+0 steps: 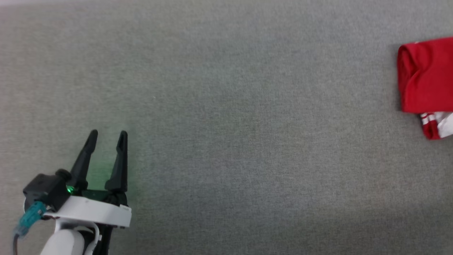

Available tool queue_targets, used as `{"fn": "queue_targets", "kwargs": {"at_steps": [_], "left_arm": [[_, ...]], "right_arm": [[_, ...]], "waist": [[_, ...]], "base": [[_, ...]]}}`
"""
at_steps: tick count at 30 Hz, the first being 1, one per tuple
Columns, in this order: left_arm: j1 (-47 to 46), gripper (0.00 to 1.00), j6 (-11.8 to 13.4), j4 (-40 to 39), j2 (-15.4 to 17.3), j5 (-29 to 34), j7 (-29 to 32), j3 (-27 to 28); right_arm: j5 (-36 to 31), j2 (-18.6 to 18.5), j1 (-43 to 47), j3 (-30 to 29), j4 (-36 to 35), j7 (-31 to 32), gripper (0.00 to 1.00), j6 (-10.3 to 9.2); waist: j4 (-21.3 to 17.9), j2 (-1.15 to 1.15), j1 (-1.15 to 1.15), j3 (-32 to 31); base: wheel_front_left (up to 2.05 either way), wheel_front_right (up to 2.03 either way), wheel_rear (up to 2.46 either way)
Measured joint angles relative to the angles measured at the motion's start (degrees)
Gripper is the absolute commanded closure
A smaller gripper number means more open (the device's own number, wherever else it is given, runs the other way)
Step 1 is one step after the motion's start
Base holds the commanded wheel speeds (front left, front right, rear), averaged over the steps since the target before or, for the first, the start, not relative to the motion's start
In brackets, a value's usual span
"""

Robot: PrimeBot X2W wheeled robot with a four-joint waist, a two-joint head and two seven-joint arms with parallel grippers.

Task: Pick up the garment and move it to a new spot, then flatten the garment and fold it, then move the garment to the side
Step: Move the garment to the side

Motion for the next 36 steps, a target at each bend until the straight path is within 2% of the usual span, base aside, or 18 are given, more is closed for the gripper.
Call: {"fn": "queue_targets", "kwargs": {"at_steps": [5,11,12,13,14,15,17,18,29,36], "left_arm": [[-1.52,0.00,0.03,-0.46,0.31,0.49,0.45,-0.47],[-2.66,0.00,-0.01,-0.18,0.45,0.58,0.49,-1.08],[-2.81,0.00,-0.02,0.07,0.44,0.58,0.49,-1.23],[-2.90,0.00,-0.02,0.30,0.43,0.58,0.49,-1.32],[-2.92,0.00,-0.03,0.52,0.41,0.58,0.49,-1.42],[-2.90,0.00,-0.03,0.74,0.38,0.57,0.49,-1.41],[-2.87,0.00,-0.03,1.13,0.43,0.48,0.48,-1.35],[-2.83,0.00,-0.03,1.33,0.42,0.45,0.48,-1.35],[-0.18,0.00,-0.45,3.63,0.41,-0.64,0.25,-1.34],[2.87,0.00,-0.45,4.74,0.69,-1.32,0.41,-1.19]], "right_arm": [[-2.42,-0.41,-3.98,2.88,5.79,-4.37,1.00,0.00],[-3.68,1.12,-7.81,4.53,13.27,-9.14,1.00,0.00],[-3.98,1.48,-8.31,4.52,14.63,-9.92,0.74,0.01],[-4.25,1.92,-8.75,4.58,15.78,-10.45,0.52,0.00],[-4.33,2.36,-9.21,4.74,16.92,-10.74,0.36,0.00],[-4.34,2.82,-9.56,4.83,17.80,-11.21,0.28,0.00],[-4.87,3.31,-10.46,5.13,19.63,-11.82,0.04,0.00],[-4.90,3.41,-10.73,5.35,20.33,-12.12,0.00,0.00],[-3.08,5.88,-10.50,7.10,22.51,-18.74,0.00,0.00],[-1.43,9.80,-6.49,9.01,21.23,-23.09,0.00,0.00]], "waist": [[-0.81,0.00,0.00,2.50],[-1.04,0.00,0.00,4.33],[-0.94,0.00,0.00,4.35],[-0.86,0.00,0.00,4.25],[-0.78,0.00,0.00,4.05],[-0.70,0.00,0.00,3.75],[-0.57,0.00,0.00,3.05],[-0.51,0.00,0.00,2.63],[0.50,0.00,0.00,-3.72],[1.48,0.00,0.00,-9.81]], "base": [[0.00,0.00,0.00],[0.00,0.00,0.00],[0.00,0.00,0.00],[0.00,0.00,0.00],[0.00,0.00,0.00],[0.00,0.00,0.00],[0.00,0.00,0.00],[0.00,0.00,0.00],[0.00,0.00,0.00],[0.00,0.00,0.00]]}}
